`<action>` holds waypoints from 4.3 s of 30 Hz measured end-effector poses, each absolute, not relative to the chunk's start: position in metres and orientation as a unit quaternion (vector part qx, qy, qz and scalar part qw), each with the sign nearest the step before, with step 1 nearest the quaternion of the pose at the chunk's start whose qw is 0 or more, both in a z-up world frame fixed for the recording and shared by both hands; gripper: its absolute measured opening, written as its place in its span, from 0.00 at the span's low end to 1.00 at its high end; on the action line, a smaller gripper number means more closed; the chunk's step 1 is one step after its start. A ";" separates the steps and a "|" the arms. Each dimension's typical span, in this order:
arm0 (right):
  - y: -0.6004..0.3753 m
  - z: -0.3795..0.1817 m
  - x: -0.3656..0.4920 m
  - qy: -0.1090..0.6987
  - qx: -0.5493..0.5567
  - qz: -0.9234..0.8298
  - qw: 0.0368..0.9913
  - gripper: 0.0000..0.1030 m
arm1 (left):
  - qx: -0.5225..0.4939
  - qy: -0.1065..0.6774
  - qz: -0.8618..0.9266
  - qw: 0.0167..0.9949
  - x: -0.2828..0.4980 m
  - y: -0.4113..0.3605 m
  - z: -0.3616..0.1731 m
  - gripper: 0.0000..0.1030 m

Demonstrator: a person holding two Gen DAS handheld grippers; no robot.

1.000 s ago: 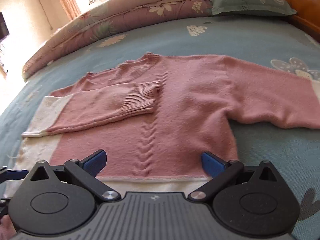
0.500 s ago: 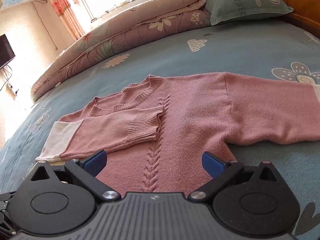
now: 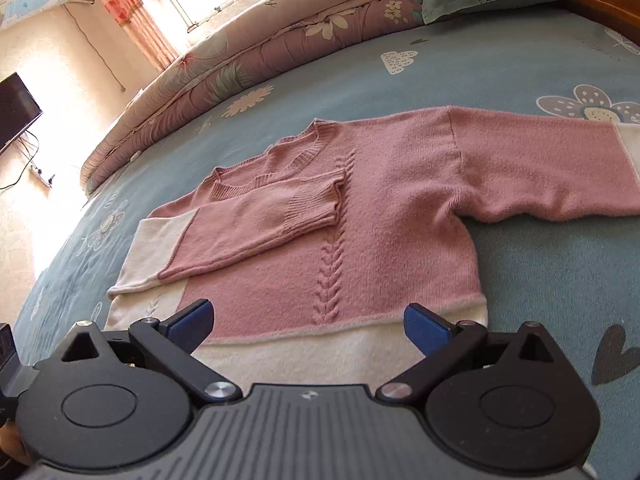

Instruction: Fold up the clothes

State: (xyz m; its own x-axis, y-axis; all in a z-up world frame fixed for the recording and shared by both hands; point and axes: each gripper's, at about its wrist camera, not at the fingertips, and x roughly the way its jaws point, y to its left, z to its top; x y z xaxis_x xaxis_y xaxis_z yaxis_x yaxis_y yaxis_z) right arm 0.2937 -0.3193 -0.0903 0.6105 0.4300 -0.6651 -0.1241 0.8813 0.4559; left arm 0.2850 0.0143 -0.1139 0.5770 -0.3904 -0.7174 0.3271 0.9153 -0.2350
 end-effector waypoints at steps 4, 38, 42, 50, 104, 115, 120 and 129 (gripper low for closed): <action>-0.336 -0.105 0.253 0.429 0.176 0.119 0.878 1.00 | -0.030 0.412 -0.199 0.889 0.284 0.012 -0.114 0.99; -0.239 -0.112 0.131 0.448 -0.065 0.129 0.882 1.00 | -0.015 0.417 -0.199 0.887 0.275 0.004 -0.109 0.99; -0.224 -0.104 0.145 0.423 -0.070 0.137 0.893 1.00 | -0.007 0.408 -0.208 0.889 0.271 0.001 -0.104 0.99; -0.212 -0.113 0.150 0.436 -0.095 0.144 0.883 1.00 | 0.021 0.412 -0.208 0.887 0.270 0.000 -0.103 0.99; -0.426 -0.075 0.250 0.335 0.293 0.040 0.894 1.00 | 0.042 0.412 -0.231 0.881 0.268 -0.012 -0.116 0.99; -0.499 -0.095 0.377 0.314 0.349 -0.001 0.883 1.00 | 0.052 0.396 -0.230 0.887 0.269 -0.014 -0.122 0.99; -0.477 -0.110 0.394 0.327 0.358 0.044 0.874 1.00 | 0.064 0.394 -0.230 0.888 0.268 -0.016 -0.123 0.99; -0.472 -0.102 0.357 0.358 0.300 0.029 0.884 1.00 | 0.064 0.394 -0.231 0.887 0.268 -0.015 -0.122 0.99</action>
